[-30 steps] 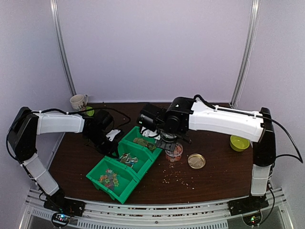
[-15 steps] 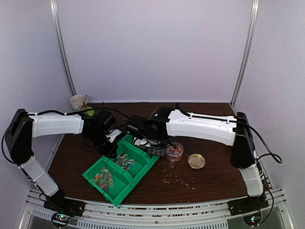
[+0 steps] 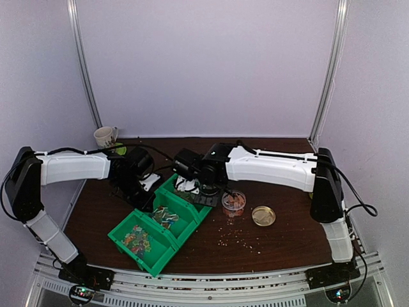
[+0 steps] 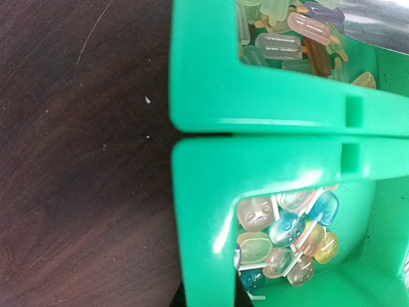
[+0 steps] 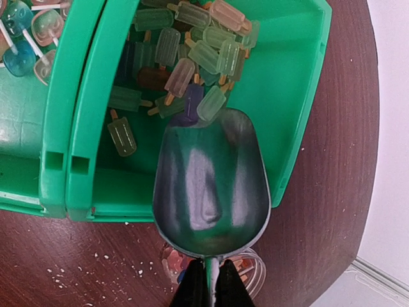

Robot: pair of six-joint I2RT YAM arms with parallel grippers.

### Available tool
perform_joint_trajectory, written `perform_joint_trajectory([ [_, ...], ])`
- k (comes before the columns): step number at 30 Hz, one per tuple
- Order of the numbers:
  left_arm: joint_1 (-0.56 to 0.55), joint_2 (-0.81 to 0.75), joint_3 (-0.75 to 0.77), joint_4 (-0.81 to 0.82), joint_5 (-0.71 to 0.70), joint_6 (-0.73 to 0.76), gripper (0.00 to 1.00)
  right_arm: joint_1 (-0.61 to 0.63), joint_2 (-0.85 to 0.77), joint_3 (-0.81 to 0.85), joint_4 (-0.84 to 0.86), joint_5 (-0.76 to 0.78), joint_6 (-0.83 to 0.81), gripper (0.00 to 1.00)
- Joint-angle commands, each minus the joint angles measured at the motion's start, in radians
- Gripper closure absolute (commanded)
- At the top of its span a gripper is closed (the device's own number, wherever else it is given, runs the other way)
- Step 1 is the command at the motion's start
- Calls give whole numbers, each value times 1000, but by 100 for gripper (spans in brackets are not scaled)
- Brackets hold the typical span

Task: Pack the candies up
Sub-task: Scoop the fake candies from the plate.

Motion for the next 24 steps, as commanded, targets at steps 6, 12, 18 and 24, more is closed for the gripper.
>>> perform_joint_trajectory([
  [6,-14,-90,38,146,133,28,100,-12,7,-184,297,-407,-79,100],
  [12,-15,-105,35,147,129,36,100,-12,-24,-215,184,-437,-187,100],
  [18,-14,-109,33,144,125,39,100,-19,-23,-176,25,-423,-245,100],
  [24,-14,-110,35,142,116,36,100,-36,-27,-139,-18,-360,-200,100],
])
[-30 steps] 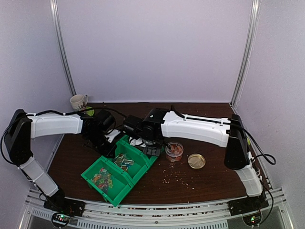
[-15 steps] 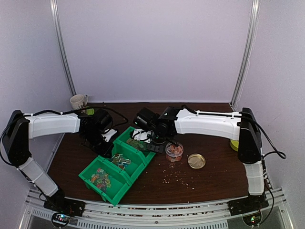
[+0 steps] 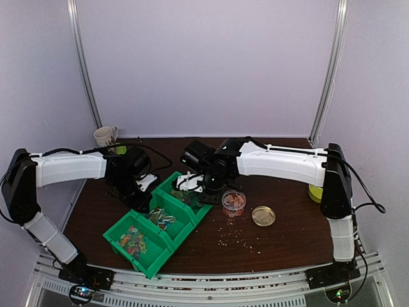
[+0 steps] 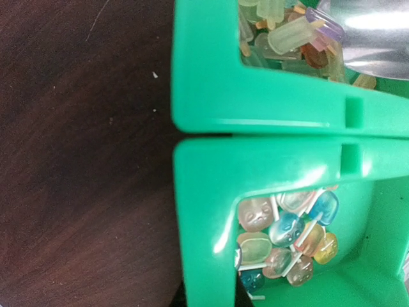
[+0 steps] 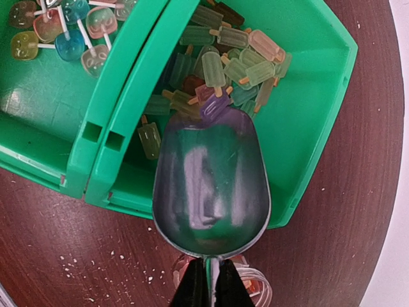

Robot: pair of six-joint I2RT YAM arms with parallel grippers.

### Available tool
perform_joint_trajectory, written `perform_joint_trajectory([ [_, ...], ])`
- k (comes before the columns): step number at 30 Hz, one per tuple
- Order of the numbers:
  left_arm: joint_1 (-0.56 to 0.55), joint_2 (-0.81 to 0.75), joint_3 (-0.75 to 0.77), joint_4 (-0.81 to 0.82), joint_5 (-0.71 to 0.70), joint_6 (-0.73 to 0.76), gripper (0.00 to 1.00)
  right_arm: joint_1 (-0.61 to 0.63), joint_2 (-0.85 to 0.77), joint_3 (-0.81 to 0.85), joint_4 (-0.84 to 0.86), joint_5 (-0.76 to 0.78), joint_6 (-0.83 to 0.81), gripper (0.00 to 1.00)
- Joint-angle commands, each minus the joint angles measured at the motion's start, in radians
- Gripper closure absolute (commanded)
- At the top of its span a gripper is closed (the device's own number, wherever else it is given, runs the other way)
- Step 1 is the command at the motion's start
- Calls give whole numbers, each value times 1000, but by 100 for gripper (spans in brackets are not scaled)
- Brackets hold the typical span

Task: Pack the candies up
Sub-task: Scoop the fake candies from the plate.

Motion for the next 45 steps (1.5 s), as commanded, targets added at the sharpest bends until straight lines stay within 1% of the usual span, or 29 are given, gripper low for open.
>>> perform_joint_trajectory([
  [1,-23,-72,38,204,122,35,100,8,65,-20,-109,-127,5,100],
  [3,-23,-72,38,205,124,35,100,-3,78,-15,-63,-111,62,100],
  [6,-24,-73,37,207,139,35,100,-13,103,-30,32,-129,149,100],
  [11,-23,-77,36,217,172,37,100,-24,113,-110,272,-168,274,100],
  [13,-24,-79,33,220,185,37,100,-24,91,-161,385,-186,311,100],
  [16,-24,-81,29,223,191,35,100,-28,50,-215,508,-207,353,100],
  [19,-23,-79,29,225,188,34,100,-27,21,-265,599,-199,360,100],
  [28,-11,-86,25,215,151,13,100,-28,-59,-382,687,-176,349,100],
  [32,12,-83,23,216,152,0,100,-29,-118,-470,754,-172,338,100],
  [36,26,-79,24,217,164,-4,100,-30,-162,-559,873,-185,320,100],
  [39,26,-80,22,215,168,-4,100,-29,-163,-600,979,-195,314,100],
  [40,28,-79,21,216,170,-3,100,-31,-160,-609,994,-197,317,100],
  [45,28,-76,21,213,171,-2,100,-41,-185,-689,1190,-186,363,100],
])
